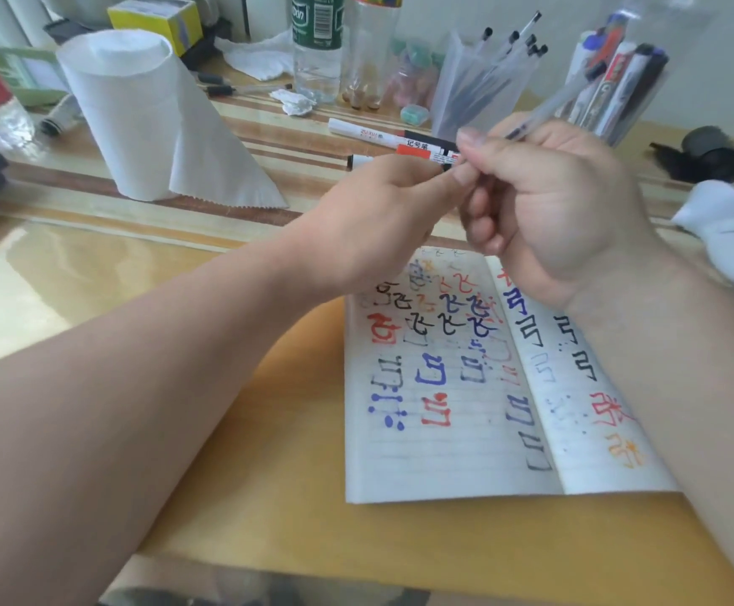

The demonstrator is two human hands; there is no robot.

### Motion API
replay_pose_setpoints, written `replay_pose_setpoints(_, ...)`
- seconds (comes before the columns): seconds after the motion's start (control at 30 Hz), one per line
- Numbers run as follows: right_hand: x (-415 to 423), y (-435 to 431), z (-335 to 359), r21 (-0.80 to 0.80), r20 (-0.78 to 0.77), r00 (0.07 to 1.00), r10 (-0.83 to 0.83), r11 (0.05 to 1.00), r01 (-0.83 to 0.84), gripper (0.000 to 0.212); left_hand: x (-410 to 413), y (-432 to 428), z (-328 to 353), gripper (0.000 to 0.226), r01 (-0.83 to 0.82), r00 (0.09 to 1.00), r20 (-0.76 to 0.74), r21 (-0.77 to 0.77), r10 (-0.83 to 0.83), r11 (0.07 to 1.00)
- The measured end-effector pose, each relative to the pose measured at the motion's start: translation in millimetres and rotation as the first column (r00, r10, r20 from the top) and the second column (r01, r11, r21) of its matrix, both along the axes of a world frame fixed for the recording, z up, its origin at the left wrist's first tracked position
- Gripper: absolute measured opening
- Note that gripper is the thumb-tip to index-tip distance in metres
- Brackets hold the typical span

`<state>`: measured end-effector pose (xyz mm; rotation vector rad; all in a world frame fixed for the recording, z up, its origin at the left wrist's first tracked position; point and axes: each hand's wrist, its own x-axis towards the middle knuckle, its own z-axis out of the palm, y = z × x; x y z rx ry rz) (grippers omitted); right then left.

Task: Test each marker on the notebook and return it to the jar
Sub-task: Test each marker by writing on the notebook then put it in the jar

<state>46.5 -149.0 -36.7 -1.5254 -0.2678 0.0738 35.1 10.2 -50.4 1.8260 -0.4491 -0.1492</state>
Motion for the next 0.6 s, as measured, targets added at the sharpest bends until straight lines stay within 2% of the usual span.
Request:
replay_pose_setpoints(0.1,-10,-3,-6,0.013,0.068,0.997,0.035,0.999,-0.036,0.026,-5,4,5,0.035,0.098,0.989,-0.111,0.001,-0.097,0.995)
replay_pose_setpoints(0.17,-18,-6,-11,-0.008,0.162,0.987,-0.003,1.000,0.005,0.026,-8,2,8,0.033,0.155,0.981,-0.121,0.017,-0.151,0.988)
replay_pose_setpoints(0.27,-28,-6,-19,0.020,0.266,0.959,-0.099,0.995,0.097,0.025,-9,-2,9,0.045,0.217,0.973,-0.097,0.050,-0.212,0.975)
replay_pose_setpoints(0.37,-34,-1,-25,0.071,0.271,0.953,-0.137,0.990,0.122,0.030,-8,2,12,0.061,0.241,0.970,-0.067,0.167,-0.233,0.956)
replay_pose_setpoints(0.43,-34,3,-28,0.051,0.278,0.949,-0.149,0.989,0.141,0.037,-7,4,15,0.068,0.199,0.980,-0.049,0.200,-0.193,0.959)
replay_pose_setpoints(0.5,-32,7,-28,0.047,0.268,0.945,-0.189,0.982,0.183,0.042,-7,2,14,0.073,0.077,0.996,0.031,0.251,-0.088,0.965)
replay_pose_setpoints(0.6,-23,-1,-21,0.192,0.174,0.915,-0.365,0.924,0.332,0.043,-2,9,8,0.079,-0.166,0.975,0.193,0.307,0.110,0.937)
